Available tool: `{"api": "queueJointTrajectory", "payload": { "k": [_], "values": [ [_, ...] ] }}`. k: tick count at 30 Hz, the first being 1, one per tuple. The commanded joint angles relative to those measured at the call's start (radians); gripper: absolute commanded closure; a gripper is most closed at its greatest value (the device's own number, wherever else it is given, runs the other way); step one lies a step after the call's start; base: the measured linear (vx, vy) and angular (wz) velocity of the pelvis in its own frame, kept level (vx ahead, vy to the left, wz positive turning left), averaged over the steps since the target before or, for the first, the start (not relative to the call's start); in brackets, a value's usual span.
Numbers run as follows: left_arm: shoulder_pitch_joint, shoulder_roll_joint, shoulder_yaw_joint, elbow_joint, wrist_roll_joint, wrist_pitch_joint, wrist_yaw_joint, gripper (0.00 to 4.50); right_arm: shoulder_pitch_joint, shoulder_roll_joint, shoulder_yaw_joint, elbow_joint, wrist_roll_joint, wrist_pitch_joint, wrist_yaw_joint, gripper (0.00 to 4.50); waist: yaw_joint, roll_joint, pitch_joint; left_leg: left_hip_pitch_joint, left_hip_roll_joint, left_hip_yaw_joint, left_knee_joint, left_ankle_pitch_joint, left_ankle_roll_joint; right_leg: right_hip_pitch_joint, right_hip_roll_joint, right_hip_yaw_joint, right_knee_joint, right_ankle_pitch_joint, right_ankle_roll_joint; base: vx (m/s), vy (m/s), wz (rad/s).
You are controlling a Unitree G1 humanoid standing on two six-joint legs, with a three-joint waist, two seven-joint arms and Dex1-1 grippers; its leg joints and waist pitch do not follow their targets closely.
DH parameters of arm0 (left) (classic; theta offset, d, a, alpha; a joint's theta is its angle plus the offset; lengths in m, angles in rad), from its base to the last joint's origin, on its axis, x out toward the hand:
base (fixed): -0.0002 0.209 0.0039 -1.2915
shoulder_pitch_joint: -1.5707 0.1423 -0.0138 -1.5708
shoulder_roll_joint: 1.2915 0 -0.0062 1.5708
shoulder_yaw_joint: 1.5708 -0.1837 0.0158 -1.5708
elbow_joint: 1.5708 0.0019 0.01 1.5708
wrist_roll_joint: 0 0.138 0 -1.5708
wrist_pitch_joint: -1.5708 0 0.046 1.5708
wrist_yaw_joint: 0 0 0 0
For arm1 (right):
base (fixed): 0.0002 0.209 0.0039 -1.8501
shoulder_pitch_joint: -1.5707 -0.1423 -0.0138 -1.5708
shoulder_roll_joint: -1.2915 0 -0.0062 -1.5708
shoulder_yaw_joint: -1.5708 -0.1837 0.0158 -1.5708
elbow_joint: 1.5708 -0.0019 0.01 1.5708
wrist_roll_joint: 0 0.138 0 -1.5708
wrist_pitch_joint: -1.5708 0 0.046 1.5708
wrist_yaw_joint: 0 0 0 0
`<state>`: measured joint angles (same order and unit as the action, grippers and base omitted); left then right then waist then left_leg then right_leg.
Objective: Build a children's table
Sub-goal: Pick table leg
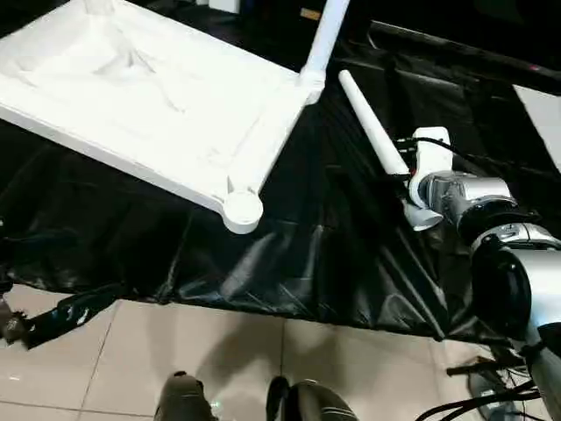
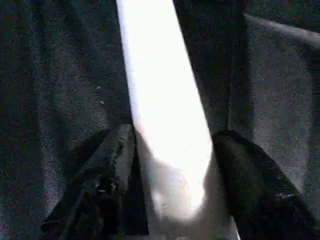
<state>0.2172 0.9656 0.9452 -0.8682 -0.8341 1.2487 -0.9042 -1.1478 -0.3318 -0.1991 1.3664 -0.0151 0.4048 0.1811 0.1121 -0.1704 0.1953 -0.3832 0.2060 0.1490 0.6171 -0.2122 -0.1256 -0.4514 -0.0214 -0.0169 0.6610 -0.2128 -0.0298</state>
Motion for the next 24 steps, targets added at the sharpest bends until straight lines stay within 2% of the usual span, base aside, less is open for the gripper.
{"api": "queueJointTrajectory", "payload": {
  "k": [1, 2, 3, 4, 5, 6, 7, 8, 9, 10, 11, 12, 13, 15, 16, 17, 18, 19, 20, 21, 22, 23, 24],
  "values": [
    [-0.014, -0.022, -0.04, -0.003, 0.008, -0.011, 0.036, 0.0, -0.008, -0.032, -0.02, 0.011, -0.004, -0.007, -0.014, 2.17, -0.001, 0.027, -0.088, 0.01, -0.005, 0.018, -0.068, 0.095, -0.037, 0.091, -0.068, 0.047, -0.046, 0.239, -0.186, 0.0, 0.0, 0.0],
    [-0.014, -0.022, -0.04, -0.003, 0.008, -0.011, 0.036, 0.0, -0.008, -0.032, -0.02, 0.011, -0.004, -0.007, -0.014, 2.17, -0.001, 0.026, -0.087, 0.009, -0.005, 0.018, -0.068, 0.094, -0.036, 0.091, -0.068, 0.047, -0.046, 0.238, -0.187, 0.0, 0.0, 0.0],
    [-0.032, -0.041, -0.082, 0.014, 0.039, -0.04, 0.074, 0.0, -0.007, -0.032, -0.036, 0.009, 0.008, -0.02, -0.019, 2.27, -0.001, 0.025, -0.094, 0.012, -0.004, 0.019, -0.067, 0.096, -0.032, 0.092, -0.069, 0.046, -0.045, 0.236, -0.192, 0.0, 0.0, 0.0],
    [-0.033, -0.042, -0.084, 0.015, 0.041, -0.041, 0.076, 0.0, -0.007, -0.032, -0.036, 0.009, 0.009, -0.021, -0.02, 2.43, 0.0, 0.028, -0.096, 0.011, -0.004, 0.019, -0.067, 0.092, -0.031, 0.091, -0.069, 0.045, -0.045, 0.226, -0.193, 0.0, 0.0, 0.0],
    [-0.053, -0.066, -0.118, 0.029, 0.056, -0.058, 0.105, 0.0, -0.006, -0.031, -0.047, 0.007, 0.017, -0.023, -0.019, 2.43, 0.0, 0.039, -0.112, 0.015, -0.003, 0.019, -0.064, 0.093, -0.03, 0.095, -0.07, 0.045, -0.04, 0.229, -0.198, 0.0, 0.0, 0.0],
    [-0.076, -0.094, -0.157, 0.047, 0.072, -0.085, 0.133, 0.0, -0.004, -0.029, -0.057, 0.005, 0.027, -0.035, -0.021, 2.57, -0.001, 0.036, -0.119, 0.016, -0.001, 0.019, -0.063, 0.103, -0.025, 0.095, -0.069, 0.041, -0.039, 0.238, -0.208, 0.0, 0.0, 0.0],
    [-0.106, -0.134, -0.212, 0.072, 0.093, -0.116, 0.175, 0.0, 0.0, -0.026, -0.076, 0.002, 0.044, -0.044, -0.027, 2.57, 0.0, 0.042, -0.126, 0.015, -0.002, 0.02, -0.061, 0.104, -0.022, 0.095, -0.069, 0.04, -0.035, 0.255, -0.221, 0.0, 0.0, 0.0],
    [-0.113, -0.143, -0.226, 0.077, 0.098, -0.122, 0.186, 0.0, 0.001, -0.025, -0.079, 0.002, 0.048, -0.045, -0.029, 2.61, 0.001, 0.057, -0.141, 0.017, -0.002, 0.019, -0.059, 0.105, -0.022, 0.098, -0.069, 0.039, -0.029, 0.266, -0.229, 0.0, 0.0, 0.0],
    [-0.13, -0.164, -0.261, 0.091, 0.113, -0.138, 0.208, 0.0, 0.003, -0.024, -0.091, 0.001, 0.059, -0.051, -0.035, 2.64, 0.0, 0.052, -0.148, 0.019, -0.001, 0.021, -0.055, 0.118, -0.014, 0.097, -0.068, 0.035, -0.029, 0.289, -0.241, 0.0, 0.0, 0.0],
    [-0.147, -0.183, -0.293, 0.106, 0.127, -0.155, 0.227, 0.0, 0.005, -0.023, -0.103, -0.001, 0.07, -0.059, -0.043, 2.66, 0.0, 0.072, -0.161, 0.022, -0.001, 0.02, -0.052, 0.126, -0.008, 0.096, -0.066, 0.03, -0.025, 0.316, -0.252, 0.0, 0.0, 0.0],
    [-0.196, -0.233, -0.394, 0.149, 0.175, -0.197, 0.278, 0.0, 0.009, -0.022, -0.129, -0.004, 0.093, -0.076, -0.057, 2.67, -0.003, 0.087, -0.158, 0.019, -0.002, 0.022, -0.048, 0.123, -0.006, 0.09, -0.064, 0.032, -0.021, 0.329, -0.257, 0.0, 0.0, 0.0],
    [-0.229, -0.271, -0.466, 0.181, 0.212, -0.235, 0.308, 0.0, 0.009, -0.022, -0.153, -0.008, 0.113, -0.1, -0.078, 2.67, -0.002, 0.072, -0.158, 0.014, -0.001, 0.024, -0.051, 0.08, 0.003, 0.094, -0.065, 0.032, -0.03, 0.282, -0.256, 0.0, 0.0, 0.0],
    [-0.246, -0.291, -0.503, 0.195, 0.231, -0.252, 0.324, 0.0, 0.01, -0.023, -0.165, -0.01, 0.122, -0.113, -0.089, 2.67, 0.0, 0.065, -0.161, 0.014, 0.0, 0.027, -0.05, 0.028, 0.012, 0.095, -0.072, 0.036, -0.036, 0.206, -0.248, -0.055, 0.005, 0.03],
    [-0.289, -0.336, -0.578, 0.225, 0.271, -0.279, 0.364, 0.0, 0.007, -0.027, -0.19, -0.017, 0.145, -0.142, -0.09, 2.67, 0.001, 0.069, -0.165, 0.011, 0.004, 0.025, -0.051, -0.017, 0.005, 0.096, -0.078, 0.038, -0.041, 0.099, -0.234, -0.061, -0.001, 0.03],
    [-0.329, -0.371, -0.622, 0.25, 0.294, -0.29, 0.396, 0.0, 0.004, -0.031, -0.208, -0.024, 0.16, -0.169, -0.093, 2.67, 0.001, 0.075, -0.165, 0.014, 0.006, 0.026, -0.051, -0.054, -0.007, 0.088, -0.078, 0.037, -0.047, 0.029, -0.218, -0.074, -0.014, 0.02],
    [-0.344, -0.382, -0.637, 0.259, 0.303, -0.293, 0.409, 0.0, 0.003, -0.033, -0.215, -0.026, 0.166, -0.179, -0.094, 2.67, -0.001, 0.075, -0.165, 0.012, 0.005, 0.027, -0.05, -0.072, -0.013, 0.087, -0.078, 0.038, -0.05, -0.004, -0.211, -0.074, -0.014, 0.02],
    [-0.407, -0.428, -0.702, 0.314, 0.349, -0.335, 0.443, 0.0, -0.001, -0.036, -0.241, -0.038, 0.194, -0.216, -0.086, 2.67, -0.003, 0.08, -0.166, 0.011, 0.006, 0.025, -0.05, -0.099, -0.026, 0.086, -0.079, 0.037, -0.054, -0.067, -0.193, -0.079, -0.017, 0.01],
    [-0.407, -0.428, -0.702, 0.314, 0.349, -0.335, 0.443, 0.0, -0.001, -0.036, -0.241, -0.038, 0.194, -0.216, -0.086, 2.67, -0.004, 0.079, -0.165, 0.013, 0.006, 0.024, -0.05, -0.127, -0.031, 0.08, -0.078, 0.035, -0.063, -0.133, -0.171, -0.081, -0.015, 0.0],
    [-0.481, -0.498, -0.759, 0.391, 0.378, -0.359, 0.473, 0.0, 0.0, -0.032, -0.274, -0.064, 0.236, -0.26, -0.035, 2.67, -0.007, 0.092, -0.166, 0.014, 0.005, 0.024, -0.047, -0.138, -0.035, 0.077, -0.078, 0.036, -0.063, -0.151, -0.165, -0.081, -0.015, 0.0],
    [-0.509, -0.527, -0.779, 0.42, 0.382, -0.368, 0.483, 0.0, 0.003, -0.033, -0.278, -0.074, 0.244, -0.273, -0.016, 2.67, -0.011, 0.087, -0.165, 0.013, 0.006, 0.024, -0.047, -0.168, -0.034, 0.073, -0.075, 0.032, -0.072, -0.201, -0.149, -0.082, -0.005, 0.0],
    [-0.52, -0.539, -0.785, 0.431, 0.382, -0.37, 0.486, 0.0, 0.006, -0.031, -0.282, -0.081, 0.25, -0.276, -0.009, 2.67, -0.016, 0.094, -0.166, 0.01, 0.004, 0.022, -0.045, -0.188, -0.036, 0.072, -0.074, 0.03, -0.075, -0.239, -0.142, -0.076, 0.007, -0.03],
    [-0.567, -0.583, -0.807, 0.48, 0.38, -0.376, 0.492, 0.0, 0.02, -0.022, -0.293, -0.115, 0.273, -0.276, 0.024, 2.67, -0.017, 0.109, -0.166, 0.008, 0.004, 0.018, -0.044, -0.196, -0.041, 0.071, -0.075, 0.031, -0.072, -0.252, -0.141, -0.076, 0.007, -0.03],
    [-0.597, -0.604, -0.826, 0.511, 0.384, -0.388, 0.493, 0.0, 0.033, -0.014, -0.293, -0.146, 0.282, -0.277, 0.043, 2.67, -0.023, 0.094, -0.168, 0.005, 0.002, 0.02, -0.042, -0.198, -0.035, 0.072, -0.072, 0.029, -0.079, -0.275, -0.129, -0.061, 0.014, -0.03]
  ]
}}
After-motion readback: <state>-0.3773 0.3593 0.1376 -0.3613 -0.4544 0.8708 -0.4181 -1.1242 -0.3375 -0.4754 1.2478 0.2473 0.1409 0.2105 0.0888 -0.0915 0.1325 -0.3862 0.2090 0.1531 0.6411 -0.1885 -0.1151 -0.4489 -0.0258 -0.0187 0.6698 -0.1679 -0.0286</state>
